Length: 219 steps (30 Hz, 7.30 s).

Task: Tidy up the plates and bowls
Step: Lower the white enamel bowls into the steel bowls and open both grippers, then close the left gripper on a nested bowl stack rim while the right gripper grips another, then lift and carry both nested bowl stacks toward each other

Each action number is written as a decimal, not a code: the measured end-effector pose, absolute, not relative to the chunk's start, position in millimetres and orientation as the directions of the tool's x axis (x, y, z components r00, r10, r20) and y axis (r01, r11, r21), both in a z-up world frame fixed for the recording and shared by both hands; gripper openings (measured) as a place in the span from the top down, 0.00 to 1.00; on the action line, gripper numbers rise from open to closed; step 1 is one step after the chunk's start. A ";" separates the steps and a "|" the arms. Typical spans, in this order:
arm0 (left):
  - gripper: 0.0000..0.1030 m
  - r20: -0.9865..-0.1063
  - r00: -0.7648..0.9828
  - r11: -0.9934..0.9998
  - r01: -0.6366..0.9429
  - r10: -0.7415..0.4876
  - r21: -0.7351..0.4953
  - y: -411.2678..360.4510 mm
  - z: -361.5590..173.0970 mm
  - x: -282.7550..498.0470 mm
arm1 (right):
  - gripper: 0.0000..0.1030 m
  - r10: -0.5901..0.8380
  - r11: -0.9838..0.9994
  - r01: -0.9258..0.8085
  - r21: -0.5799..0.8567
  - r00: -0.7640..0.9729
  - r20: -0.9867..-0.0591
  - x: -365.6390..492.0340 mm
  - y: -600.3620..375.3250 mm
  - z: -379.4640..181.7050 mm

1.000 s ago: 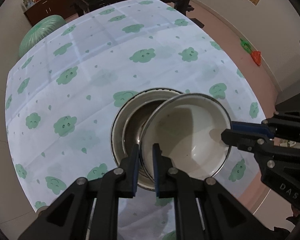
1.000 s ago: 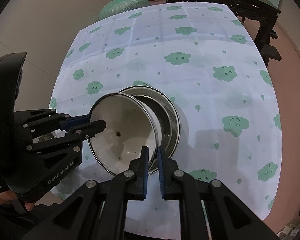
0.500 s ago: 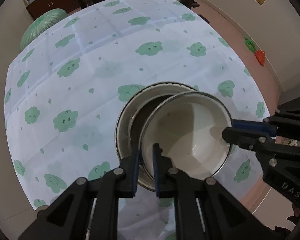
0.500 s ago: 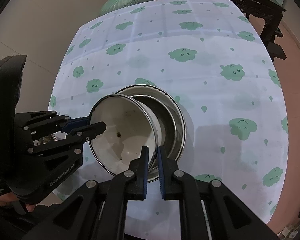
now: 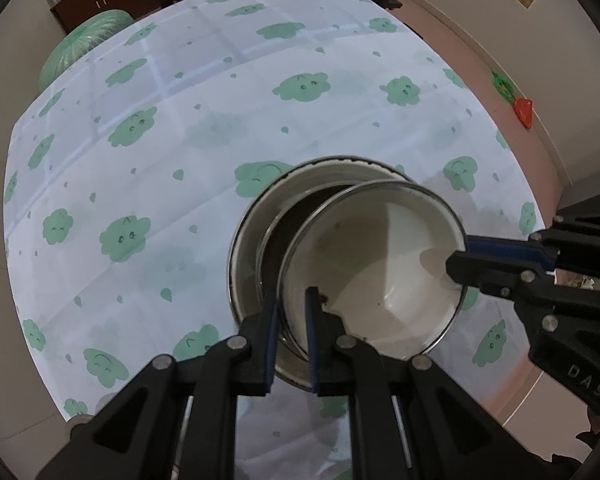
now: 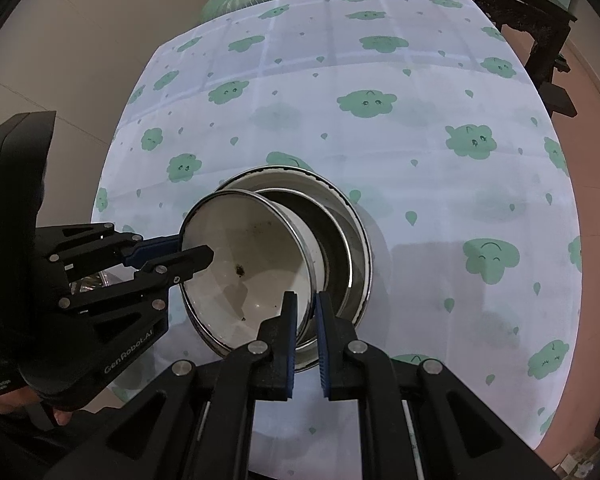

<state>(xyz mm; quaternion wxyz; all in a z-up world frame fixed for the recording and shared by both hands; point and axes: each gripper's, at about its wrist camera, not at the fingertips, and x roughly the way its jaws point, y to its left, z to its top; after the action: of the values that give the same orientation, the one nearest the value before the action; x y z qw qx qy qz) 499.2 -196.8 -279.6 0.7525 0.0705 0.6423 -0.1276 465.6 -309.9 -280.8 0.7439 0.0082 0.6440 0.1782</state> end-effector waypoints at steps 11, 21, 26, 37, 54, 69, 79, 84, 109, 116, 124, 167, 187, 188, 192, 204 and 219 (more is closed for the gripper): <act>0.91 -0.989 0.116 0.957 0.284 -0.093 -0.056 -197.3 -292.3 500.0 | 0.90 0.275 0.936 -0.249 0.249 0.078 -0.958 470.3 -308.3 -293.6; 0.91 -0.990 0.100 0.954 0.294 -0.096 -0.063 -197.6 -299.0 498.4 | 0.90 0.262 0.940 -0.240 0.241 0.062 -0.963 470.5 -307.5 -302.4; 0.91 -0.990 0.100 0.952 0.299 -0.098 -0.064 -197.4 -299.8 497.8 | 0.90 0.256 0.943 -0.235 0.236 0.057 -0.965 469.9 -306.6 -305.8; 0.91 -0.990 0.097 0.945 0.321 -0.101 -0.065 -201.5 -301.0 498.2 | 0.90 0.242 0.949 -0.222 0.224 0.058 -0.969 469.9 -307.2 -307.0; 0.91 -0.992 0.083 0.936 0.345 -0.096 -0.062 -206.9 -306.2 498.9 | 0.90 0.232 0.956 -0.198 0.218 0.048 -0.972 467.0 -313.8 -312.7; 0.91 -0.993 0.065 0.937 0.341 -0.099 -0.071 -205.2 -314.2 500.6 | 0.90 0.221 0.956 -0.206 0.210 0.027 -0.975 471.4 -307.5 -322.0; 0.84 -0.990 0.092 0.943 0.326 -0.108 -0.073 -199.3 -301.6 502.1 | 0.89 0.220 0.957 -0.202 0.206 0.047 -0.974 472.4 -305.4 -320.3; 0.75 -0.983 0.135 0.941 0.330 -0.124 -0.074 -194.9 -284.5 499.4 | 0.88 0.237 0.955 -0.199 0.220 0.066 -0.969 471.4 -308.5 -309.7; 0.73 -0.985 0.137 0.979 0.188 -0.101 -0.074 -148.4 -302.3 500.1 | 0.88 0.211 0.974 -0.112 0.197 0.135 -0.968 463.3 -342.3 -314.3; 0.73 -0.988 0.112 0.980 0.178 -0.107 -0.085 -148.5 -312.0 507.2 | 0.88 0.217 0.972 -0.117 0.203 0.128 -0.968 469.7 -338.5 -321.3; 0.79 -0.988 0.100 0.977 0.192 -0.115 -0.094 -154.9 -319.5 516.0 | 0.89 0.216 0.973 -0.112 0.202 0.124 -0.969 475.7 -339.9 -327.4; 0.98 -0.979 0.191 0.998 0.000 -0.067 -0.068 -131.7 -262.1 423.3 | 0.94 0.284 0.920 -0.315 0.233 0.124 -0.951 436.4 -311.4 -270.8; 0.98 -0.974 0.228 0.980 -0.196 0.006 -0.040 -13.2 -230.4 371.6 | 0.94 0.322 0.815 -0.522 0.252 0.047 -0.946 415.5 -184.8 -250.9; 0.98 -0.974 0.225 0.979 -0.201 0.009 -0.038 -9.4 -230.4 369.7 | 0.94 0.323 0.811 -0.528 0.252 0.044 -0.945 414.2 -179.4 -250.5; 0.98 -0.974 0.225 0.974 -0.224 0.017 -0.035 8.9 -227.0 359.8 | 0.94 0.328 0.795 -0.550 0.257 0.032 -0.944 409.9 -159.9 -248.7; 0.98 -0.982 0.186 0.951 -0.308 0.041 -0.018 58.3 -238.7 331.4 | 0.93 0.323 0.742 -0.608 0.283 -0.045 -0.945 393.2 -102.9 -264.3; 0.98 -0.991 0.131 0.933 -0.359 0.026 -0.022 91.7 -263.5 312.1 | 0.93 0.278 0.708 -0.644 0.289 -0.121 -0.953 374.6 -55.7 -284.9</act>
<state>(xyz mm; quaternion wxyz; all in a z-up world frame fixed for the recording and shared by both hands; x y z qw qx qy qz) 312.1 91.7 -263.5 0.7409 -0.1285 0.6463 0.1300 374.6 -55.7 -284.9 0.6482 -0.1387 0.6589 0.3557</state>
